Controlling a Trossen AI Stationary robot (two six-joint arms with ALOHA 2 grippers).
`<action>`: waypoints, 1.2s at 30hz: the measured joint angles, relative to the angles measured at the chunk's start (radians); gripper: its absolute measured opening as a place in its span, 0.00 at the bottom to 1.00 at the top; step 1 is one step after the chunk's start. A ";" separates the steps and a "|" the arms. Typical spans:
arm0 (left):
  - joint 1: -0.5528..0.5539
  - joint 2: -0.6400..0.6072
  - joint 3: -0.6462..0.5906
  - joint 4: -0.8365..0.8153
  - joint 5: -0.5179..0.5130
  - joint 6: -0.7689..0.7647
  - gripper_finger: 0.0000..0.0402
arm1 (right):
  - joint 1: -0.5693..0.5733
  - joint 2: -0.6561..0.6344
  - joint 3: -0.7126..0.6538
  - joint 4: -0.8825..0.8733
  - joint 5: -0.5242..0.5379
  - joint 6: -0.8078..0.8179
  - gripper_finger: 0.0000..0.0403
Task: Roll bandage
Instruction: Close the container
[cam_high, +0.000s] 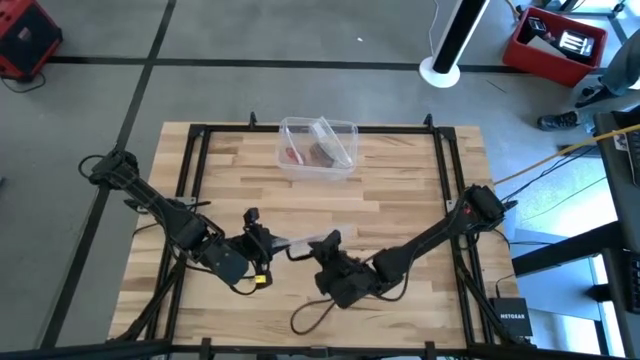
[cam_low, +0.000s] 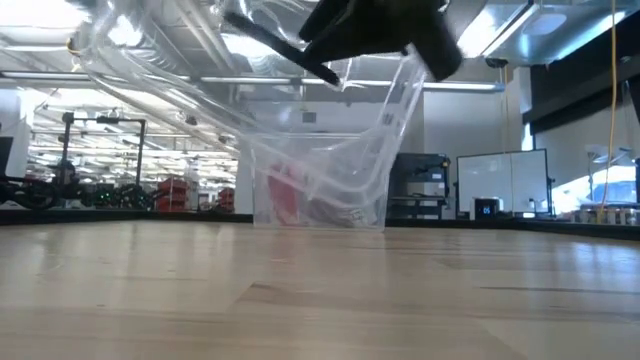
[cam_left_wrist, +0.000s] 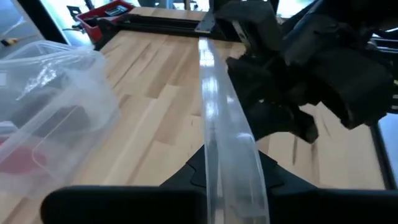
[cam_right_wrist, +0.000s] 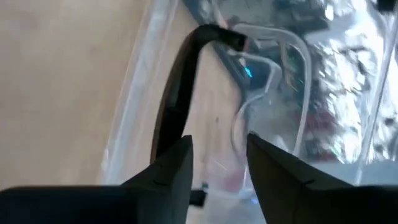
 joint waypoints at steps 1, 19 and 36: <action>-0.001 0.000 0.000 0.003 0.004 -0.001 0.09 | 0.008 0.000 0.000 0.000 -0.016 0.002 0.36; 0.003 0.000 0.000 0.065 -0.022 0.000 0.06 | 0.020 0.069 0.000 0.033 0.083 0.130 0.48; 0.015 0.000 -0.001 0.087 -0.019 -0.003 0.05 | -0.032 0.108 0.001 0.308 -0.037 0.130 0.35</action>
